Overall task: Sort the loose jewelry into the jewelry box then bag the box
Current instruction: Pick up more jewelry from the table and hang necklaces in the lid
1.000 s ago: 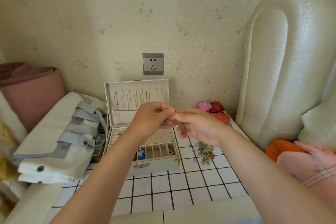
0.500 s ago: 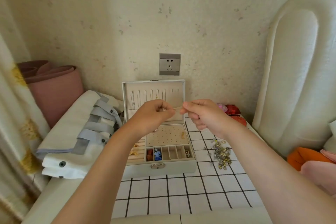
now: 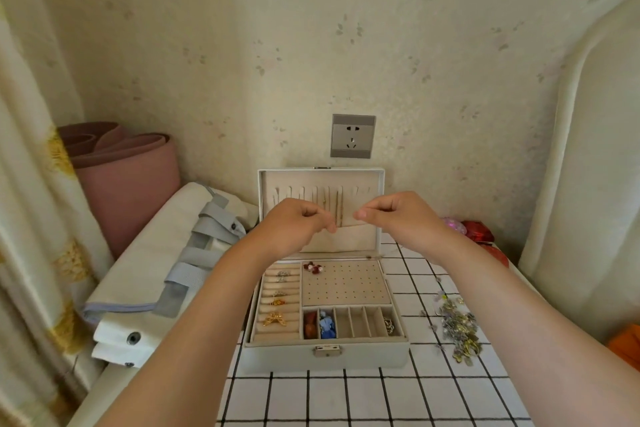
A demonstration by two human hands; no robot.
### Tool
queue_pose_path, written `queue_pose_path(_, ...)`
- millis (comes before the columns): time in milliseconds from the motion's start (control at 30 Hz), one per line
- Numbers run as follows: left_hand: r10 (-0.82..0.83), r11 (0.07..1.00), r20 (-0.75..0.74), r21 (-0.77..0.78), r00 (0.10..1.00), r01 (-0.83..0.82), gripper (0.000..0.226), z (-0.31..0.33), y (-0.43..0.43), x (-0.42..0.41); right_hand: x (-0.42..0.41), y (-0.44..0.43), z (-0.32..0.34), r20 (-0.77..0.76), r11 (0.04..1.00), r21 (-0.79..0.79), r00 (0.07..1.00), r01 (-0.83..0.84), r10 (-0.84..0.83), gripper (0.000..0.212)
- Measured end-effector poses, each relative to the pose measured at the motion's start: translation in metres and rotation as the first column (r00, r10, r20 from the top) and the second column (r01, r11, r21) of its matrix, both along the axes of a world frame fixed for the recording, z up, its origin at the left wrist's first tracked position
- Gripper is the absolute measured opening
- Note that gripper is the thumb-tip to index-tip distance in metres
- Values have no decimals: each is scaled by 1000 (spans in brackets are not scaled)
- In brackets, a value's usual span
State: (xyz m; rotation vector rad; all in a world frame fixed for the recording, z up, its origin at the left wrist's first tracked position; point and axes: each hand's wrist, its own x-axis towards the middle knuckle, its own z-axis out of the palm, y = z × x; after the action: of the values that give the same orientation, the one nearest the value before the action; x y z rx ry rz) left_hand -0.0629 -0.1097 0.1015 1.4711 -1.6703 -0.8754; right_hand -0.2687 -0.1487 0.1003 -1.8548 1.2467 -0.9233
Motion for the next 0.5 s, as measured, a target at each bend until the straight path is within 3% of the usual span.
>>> queue_pose_path(167,82,995,3,-64,997,-81,32,-10,-33,-6,15,-33,-15,134,976,-88,973,199,-186,3)
queue_pose_path(400,322,917,37,-259,946,-303,41,-26,-76,-25,30,-61,-22,193,863,-208,885,460,-425,11)
queue_pose_path(500,394,890,71,-277,916,-362,46,-28,-87,-33,34,-72,-25,187,810,-231,841,540,-507,18)
